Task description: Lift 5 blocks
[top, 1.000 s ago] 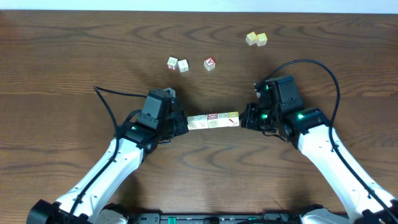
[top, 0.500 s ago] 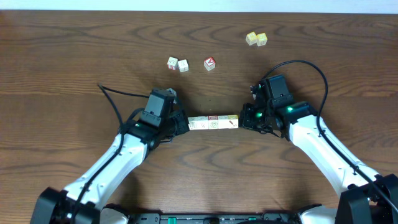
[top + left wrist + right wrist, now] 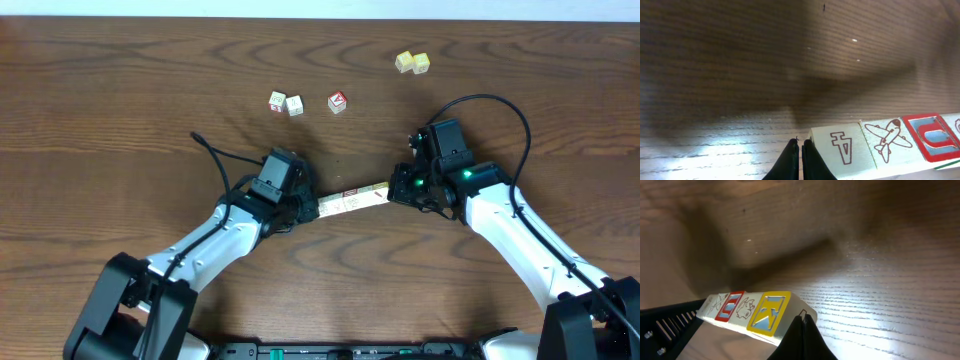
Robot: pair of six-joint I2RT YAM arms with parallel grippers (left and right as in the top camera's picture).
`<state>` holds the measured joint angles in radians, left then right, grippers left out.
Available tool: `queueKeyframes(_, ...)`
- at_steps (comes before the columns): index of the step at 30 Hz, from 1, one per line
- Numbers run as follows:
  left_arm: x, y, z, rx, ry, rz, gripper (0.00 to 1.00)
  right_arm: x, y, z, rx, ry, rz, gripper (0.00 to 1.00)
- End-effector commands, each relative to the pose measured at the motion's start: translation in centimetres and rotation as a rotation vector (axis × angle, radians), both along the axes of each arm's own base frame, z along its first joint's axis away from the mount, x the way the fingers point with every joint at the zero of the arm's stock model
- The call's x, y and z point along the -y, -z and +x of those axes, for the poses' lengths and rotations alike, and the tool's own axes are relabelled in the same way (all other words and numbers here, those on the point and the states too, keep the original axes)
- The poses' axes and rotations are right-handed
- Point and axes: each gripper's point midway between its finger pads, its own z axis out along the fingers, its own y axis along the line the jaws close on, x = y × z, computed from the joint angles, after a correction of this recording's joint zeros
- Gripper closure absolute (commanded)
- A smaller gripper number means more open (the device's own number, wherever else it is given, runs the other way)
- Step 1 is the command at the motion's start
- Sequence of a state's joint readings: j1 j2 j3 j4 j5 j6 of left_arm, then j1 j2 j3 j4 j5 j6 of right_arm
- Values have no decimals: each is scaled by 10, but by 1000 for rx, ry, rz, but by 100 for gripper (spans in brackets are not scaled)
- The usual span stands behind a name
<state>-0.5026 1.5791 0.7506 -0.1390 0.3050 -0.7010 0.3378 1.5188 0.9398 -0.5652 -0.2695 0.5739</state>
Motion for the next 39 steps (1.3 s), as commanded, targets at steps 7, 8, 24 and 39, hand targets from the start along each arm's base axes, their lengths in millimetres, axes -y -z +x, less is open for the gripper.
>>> queueKeyframes(7,44,-31,-6,14,112,-169,93,-35,17,-35,-118,-84,174,99)
queueKeyframes(8,44,-30,-5,16,109,-165,93,-35,19,-36,-118,-81,175,99)
queueKeyframes(24,30,-20,-5,7,68,-89,93,-33,33,-39,-118,-37,191,99)
queueKeyframes(39,15,-10,-5,-8,9,-16,93,-25,39,-34,-102,9,149,99)
